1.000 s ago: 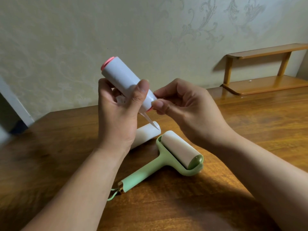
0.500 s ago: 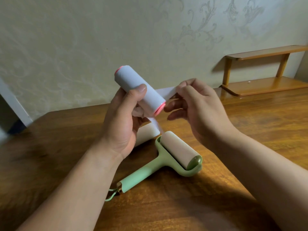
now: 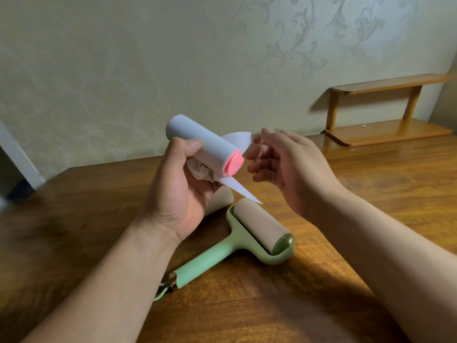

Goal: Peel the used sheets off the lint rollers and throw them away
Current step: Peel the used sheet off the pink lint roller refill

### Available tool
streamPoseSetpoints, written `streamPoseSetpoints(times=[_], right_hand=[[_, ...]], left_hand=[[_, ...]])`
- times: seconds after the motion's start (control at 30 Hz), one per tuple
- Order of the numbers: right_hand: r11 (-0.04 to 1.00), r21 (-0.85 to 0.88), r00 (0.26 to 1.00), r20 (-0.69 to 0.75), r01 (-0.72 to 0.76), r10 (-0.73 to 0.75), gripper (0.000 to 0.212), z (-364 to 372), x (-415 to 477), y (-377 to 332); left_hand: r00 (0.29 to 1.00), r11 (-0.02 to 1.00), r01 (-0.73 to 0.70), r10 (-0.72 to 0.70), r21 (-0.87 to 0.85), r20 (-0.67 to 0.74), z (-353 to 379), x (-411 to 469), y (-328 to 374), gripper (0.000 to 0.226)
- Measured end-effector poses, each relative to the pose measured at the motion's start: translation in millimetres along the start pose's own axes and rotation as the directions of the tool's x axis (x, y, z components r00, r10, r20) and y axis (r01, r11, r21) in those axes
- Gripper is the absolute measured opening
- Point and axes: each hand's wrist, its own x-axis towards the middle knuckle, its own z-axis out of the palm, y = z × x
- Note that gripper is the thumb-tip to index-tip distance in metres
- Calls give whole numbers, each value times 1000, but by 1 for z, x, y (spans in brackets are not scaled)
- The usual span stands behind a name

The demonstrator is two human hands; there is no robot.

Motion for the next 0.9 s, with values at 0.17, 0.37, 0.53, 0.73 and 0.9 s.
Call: streamPoseSetpoints(times=[0.17,0.37,0.53,0.73,0.9], right_hand=[[999,-40,983,181,12,-4,17,3,-4,3],[998,45,996,70,44,-47,21,3,-3,-2],[980,-119,985,-43,162,-168,17,4,-4,6],[961,-117,948,-169,252,-269,15,-10,1,-11],[977,-19,977,17,212,-212,17,4,-5,0]], left_hand=[[999,998,39,-41,55,32,1,-1,1,72],[995,985,94,-89,143,-42,-3,2,2,57],[992,915,-21,68,403,-102,0,4,-4,49],[988,925,65,-8,373,-152,-4,7,-3,55],[988,875,150,-152,460,-31,10,-2,-16,54]])
